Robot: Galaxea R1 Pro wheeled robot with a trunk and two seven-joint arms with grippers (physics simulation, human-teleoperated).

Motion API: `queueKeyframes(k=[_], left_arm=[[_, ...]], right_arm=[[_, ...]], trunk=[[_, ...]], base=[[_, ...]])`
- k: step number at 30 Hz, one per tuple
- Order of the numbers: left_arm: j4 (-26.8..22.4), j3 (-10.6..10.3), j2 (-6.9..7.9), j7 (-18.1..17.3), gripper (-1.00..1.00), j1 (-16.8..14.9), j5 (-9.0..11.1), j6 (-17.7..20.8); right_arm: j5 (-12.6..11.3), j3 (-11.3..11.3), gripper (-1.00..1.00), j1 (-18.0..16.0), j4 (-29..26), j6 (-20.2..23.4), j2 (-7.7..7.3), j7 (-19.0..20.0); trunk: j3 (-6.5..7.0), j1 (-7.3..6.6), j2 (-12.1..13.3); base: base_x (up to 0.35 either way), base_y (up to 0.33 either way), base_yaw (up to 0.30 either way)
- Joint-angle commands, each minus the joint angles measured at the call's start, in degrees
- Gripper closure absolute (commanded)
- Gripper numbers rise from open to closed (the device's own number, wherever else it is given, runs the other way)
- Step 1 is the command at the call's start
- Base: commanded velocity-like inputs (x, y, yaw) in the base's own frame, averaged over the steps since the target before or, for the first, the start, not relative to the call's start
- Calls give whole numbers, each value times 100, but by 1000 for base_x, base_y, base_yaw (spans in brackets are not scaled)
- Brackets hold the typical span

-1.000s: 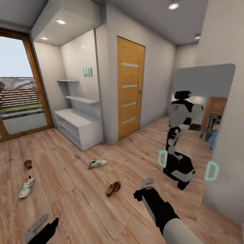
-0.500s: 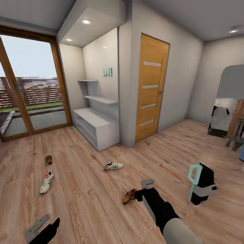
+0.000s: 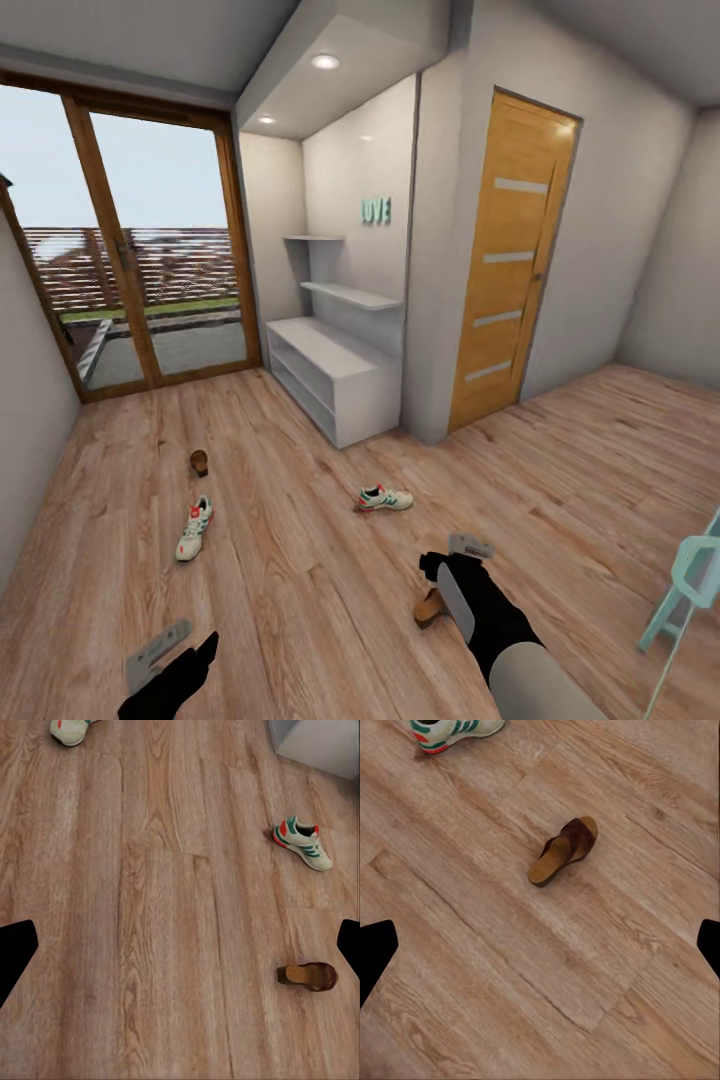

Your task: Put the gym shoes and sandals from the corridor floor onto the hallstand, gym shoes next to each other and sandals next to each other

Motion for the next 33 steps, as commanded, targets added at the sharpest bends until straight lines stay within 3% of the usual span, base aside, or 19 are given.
queueKeyframes(k=[1,12,22,23,27,28,33], left_arm=[[9,-47,2,-4,-100,0,-2,-1],[13,-82,3,-96,-100,0,7,-7],[13,-44,3,-102,-100,0,58,1],[18,6,1,-70,-100,0,95,12],[30,28,6,-49,-100,0,302,15],[50,35,9,-42,-100,0,403,12],[68,32,13,-32,-100,0,451,6]], right_arm=[[-36,-48,-100,14,-34,-85,0,-43],[-120,-106,-100,24,-10,-122,0,-82],[-793,-118,-100,25,74,-99,0,-104],[-1017,-109,-100,13,326,-100,0,-300],[-1233,-102,-100,-8,485,-106,0,-722],[-1543,-91,-100,-15,532,-117,0,-857],[-1770,-79,-100,-18,558,-116,0,-930]], trunk=[[0,0,0],[0,0,0],[-5,0,0],[-7,0,0],[-17,0,0],[-18,0,0],[-21,0,0]], base=[[341,13,23],[347,4,6],[273,162,-50],[150,291,-251],[141,296,-267],[137,301,-284],[152,301,-287]])
